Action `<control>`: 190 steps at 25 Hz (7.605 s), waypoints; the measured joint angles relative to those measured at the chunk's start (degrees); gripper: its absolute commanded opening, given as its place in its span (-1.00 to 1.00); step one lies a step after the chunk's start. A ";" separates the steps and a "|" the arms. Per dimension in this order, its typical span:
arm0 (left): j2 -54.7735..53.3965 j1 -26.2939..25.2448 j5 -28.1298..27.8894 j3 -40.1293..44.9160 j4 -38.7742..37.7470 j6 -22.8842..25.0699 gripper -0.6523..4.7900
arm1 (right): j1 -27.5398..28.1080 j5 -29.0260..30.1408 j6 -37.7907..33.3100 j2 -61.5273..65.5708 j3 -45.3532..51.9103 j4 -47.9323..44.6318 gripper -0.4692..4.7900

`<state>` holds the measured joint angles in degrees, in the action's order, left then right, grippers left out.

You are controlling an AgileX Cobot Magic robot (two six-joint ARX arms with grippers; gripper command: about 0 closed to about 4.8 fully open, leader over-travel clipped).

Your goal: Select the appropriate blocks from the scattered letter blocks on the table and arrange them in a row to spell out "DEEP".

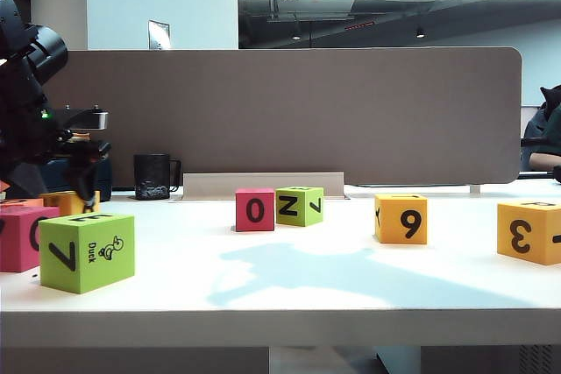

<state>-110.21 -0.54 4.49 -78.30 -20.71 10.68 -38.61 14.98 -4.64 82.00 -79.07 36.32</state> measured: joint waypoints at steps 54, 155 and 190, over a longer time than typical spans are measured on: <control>3.58 30.91 -3.08 -5.46 -21.05 -34.56 0.11 | 0.02 -0.02 0.04 0.00 -0.02 5.51 -0.83; 26.51 27.54 -4.72 20.96 -22.75 -10.45 0.92 | 0.04 -1.46 0.09 0.00 0.00 8.13 -0.83; 15.80 27.52 -4.70 15.89 -7.72 -24.68 0.21 | 0.04 -1.46 0.13 0.00 -0.02 8.35 -0.83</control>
<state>-94.41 26.98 -0.21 -62.41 -28.42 -14.00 -38.57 13.52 -4.51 82.00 -79.09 44.66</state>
